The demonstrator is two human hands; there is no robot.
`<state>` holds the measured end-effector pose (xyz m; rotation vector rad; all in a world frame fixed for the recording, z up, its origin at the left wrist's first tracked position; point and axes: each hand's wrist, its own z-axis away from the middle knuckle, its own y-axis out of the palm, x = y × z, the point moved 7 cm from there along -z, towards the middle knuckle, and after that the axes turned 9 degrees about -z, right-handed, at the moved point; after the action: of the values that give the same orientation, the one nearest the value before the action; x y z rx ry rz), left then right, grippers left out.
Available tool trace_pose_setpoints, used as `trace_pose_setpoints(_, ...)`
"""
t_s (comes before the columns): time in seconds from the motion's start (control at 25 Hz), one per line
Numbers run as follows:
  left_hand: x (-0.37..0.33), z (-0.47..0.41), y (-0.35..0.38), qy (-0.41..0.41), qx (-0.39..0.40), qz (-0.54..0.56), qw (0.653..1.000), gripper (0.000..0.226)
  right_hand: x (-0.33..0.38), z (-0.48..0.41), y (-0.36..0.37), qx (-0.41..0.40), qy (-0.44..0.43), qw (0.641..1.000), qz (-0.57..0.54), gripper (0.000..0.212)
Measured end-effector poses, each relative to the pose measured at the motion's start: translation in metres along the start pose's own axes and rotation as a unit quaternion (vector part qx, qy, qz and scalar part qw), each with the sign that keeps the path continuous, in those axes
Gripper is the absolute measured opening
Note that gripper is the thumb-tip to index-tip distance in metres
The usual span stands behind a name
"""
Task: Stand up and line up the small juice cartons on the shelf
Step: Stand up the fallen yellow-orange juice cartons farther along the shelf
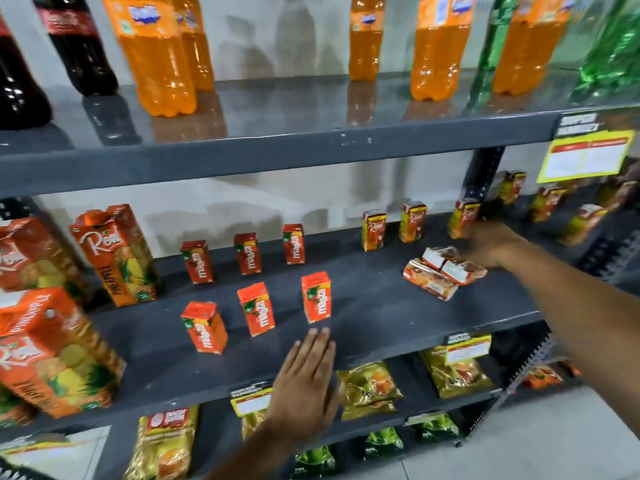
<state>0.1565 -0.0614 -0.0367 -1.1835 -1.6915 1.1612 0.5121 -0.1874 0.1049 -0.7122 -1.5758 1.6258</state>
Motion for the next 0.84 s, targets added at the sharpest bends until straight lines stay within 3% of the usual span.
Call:
trace_pose_setpoints(0.12, -0.042, -0.063, 0.006, 0.008, 0.021, -0.005, 1.0, 0.064, -0.035, -0.002, 0.017, 0.014, 0.016, 0.999, -0.038, 0.037)
trace_pose_setpoints(0.28, -0.057, -0.118, 0.025, -0.056, 0.097, -0.014, 0.994, 0.067, -0.043, 0.011, 0.027, 0.046, -0.027, 0.992, -0.118, 0.053)
trace_pose_setpoints(0.36, -0.053, -0.124, 0.038, -0.078, 0.155, -0.011, 0.985, 0.069, -0.034, 0.017, 0.035, 0.057, -0.109, 0.989, -0.085, 0.064)
trace_pose_setpoints(0.52, -0.051, -0.122, 0.042, -0.087, 0.18, -0.013, 0.98, 0.07, -0.024, 0.012, 0.047, 0.027, -0.234, 0.972, -0.01, 0.071)
trace_pose_setpoints(0.68, -0.051, -0.124, 0.042, -0.089, 0.192, -0.017, 0.977, 0.07, -0.014, 0.002, 0.057, 0.018, -0.292, 0.954, 0.059, 0.071)
trace_pose_setpoints(0.84, -0.051, -0.123, 0.041, -0.089, 0.19, -0.017, 0.978, 0.077, -0.014, -0.005, 0.051, 0.012, -0.32, 0.946, 0.044, 0.059)
